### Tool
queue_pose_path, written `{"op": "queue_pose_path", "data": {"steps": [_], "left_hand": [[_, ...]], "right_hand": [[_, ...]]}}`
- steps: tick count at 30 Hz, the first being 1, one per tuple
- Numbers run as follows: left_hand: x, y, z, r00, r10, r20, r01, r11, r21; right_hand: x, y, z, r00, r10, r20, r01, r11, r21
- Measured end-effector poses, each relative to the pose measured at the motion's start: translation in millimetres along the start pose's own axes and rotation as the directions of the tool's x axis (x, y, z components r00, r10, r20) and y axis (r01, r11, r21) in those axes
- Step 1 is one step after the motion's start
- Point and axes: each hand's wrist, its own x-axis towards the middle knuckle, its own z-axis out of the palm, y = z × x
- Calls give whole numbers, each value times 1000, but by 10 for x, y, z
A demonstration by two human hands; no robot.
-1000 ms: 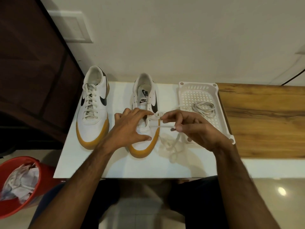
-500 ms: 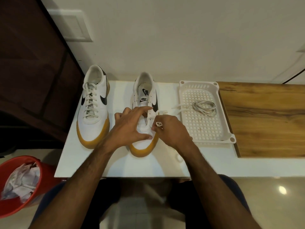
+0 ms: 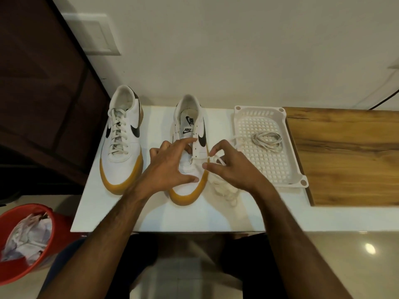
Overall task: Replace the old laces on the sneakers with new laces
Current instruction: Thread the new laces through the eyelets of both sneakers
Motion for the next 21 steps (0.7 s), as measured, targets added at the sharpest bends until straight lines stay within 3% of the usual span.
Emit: {"op": "queue_pose_path", "data": {"steps": [3, 7, 13, 15, 17, 19, 21], "left_hand": [[2, -5, 7, 1000, 3, -7, -3, 1000, -9], [6, -17, 17, 1000, -5, -4, 5, 1000, -6], [4, -18, 21, 1000, -13, -4, 13, 1000, -12], [-5, -10, 12, 1000, -4, -10, 3, 1000, -15], [-15, -4, -3, 1000, -1, -5, 1, 1000, -9], [-10, -1, -15, 1000, -7, -1, 7, 1000, 1], [-5, -1, -21, 1000, -18, 4, 18, 1000, 2]], "right_hand": [[51, -77, 140, 1000, -14, 27, 18, 984, -178], [104, -118, 288, 997, 9, -79, -38, 930, -365], [169, -32, 354, 991, -55, -126, 5, 931, -364], [177, -45, 294, 996, -77, -35, 70, 985, -160], [143, -92, 144, 982, -171, 80, 144, 953, 268], [86, -106, -68, 952, -303, 50, 198, 731, 653], [-1, -100, -256, 927, -375, 3, 172, 430, 886]]}}
